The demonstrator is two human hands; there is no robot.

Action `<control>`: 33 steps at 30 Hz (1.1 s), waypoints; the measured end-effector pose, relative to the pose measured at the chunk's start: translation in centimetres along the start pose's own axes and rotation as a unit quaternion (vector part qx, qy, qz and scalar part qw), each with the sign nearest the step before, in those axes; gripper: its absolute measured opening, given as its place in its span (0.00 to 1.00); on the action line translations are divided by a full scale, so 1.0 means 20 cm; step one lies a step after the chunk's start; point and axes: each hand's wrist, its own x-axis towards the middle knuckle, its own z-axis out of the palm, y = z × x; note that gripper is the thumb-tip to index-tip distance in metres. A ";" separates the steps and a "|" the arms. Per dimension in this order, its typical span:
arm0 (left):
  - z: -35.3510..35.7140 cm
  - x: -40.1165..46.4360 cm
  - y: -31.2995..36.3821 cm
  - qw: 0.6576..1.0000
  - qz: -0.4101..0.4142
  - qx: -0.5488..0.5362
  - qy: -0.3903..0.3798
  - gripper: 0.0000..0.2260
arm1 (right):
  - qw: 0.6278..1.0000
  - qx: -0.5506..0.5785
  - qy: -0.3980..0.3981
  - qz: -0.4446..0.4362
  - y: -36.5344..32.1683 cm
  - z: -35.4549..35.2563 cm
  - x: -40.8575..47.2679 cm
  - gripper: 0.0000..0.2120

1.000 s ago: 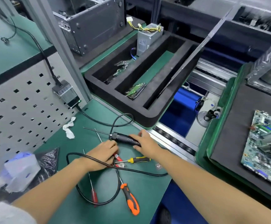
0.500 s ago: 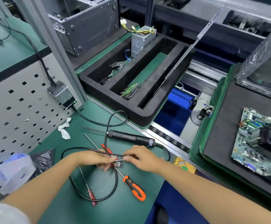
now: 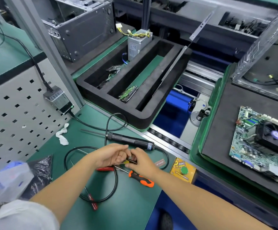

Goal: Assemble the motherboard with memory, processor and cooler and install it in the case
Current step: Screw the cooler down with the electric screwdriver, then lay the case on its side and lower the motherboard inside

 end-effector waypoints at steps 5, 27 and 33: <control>0.13 0.06 0.03 0.975 0.028 -0.151 0.159 0.13 | 0.998 0.046 0.007 0.051 -0.01 -0.07 -0.04 0.12; 2.02 0.84 0.77 0.904 0.248 0.346 0.030 0.07 | 0.925 0.010 0.295 0.239 0.86 -1.93 -1.18 0.07; 2.17 1.09 0.94 0.710 0.303 0.636 0.003 0.14 | 0.921 -0.044 0.296 0.250 1.17 -2.39 -1.25 0.11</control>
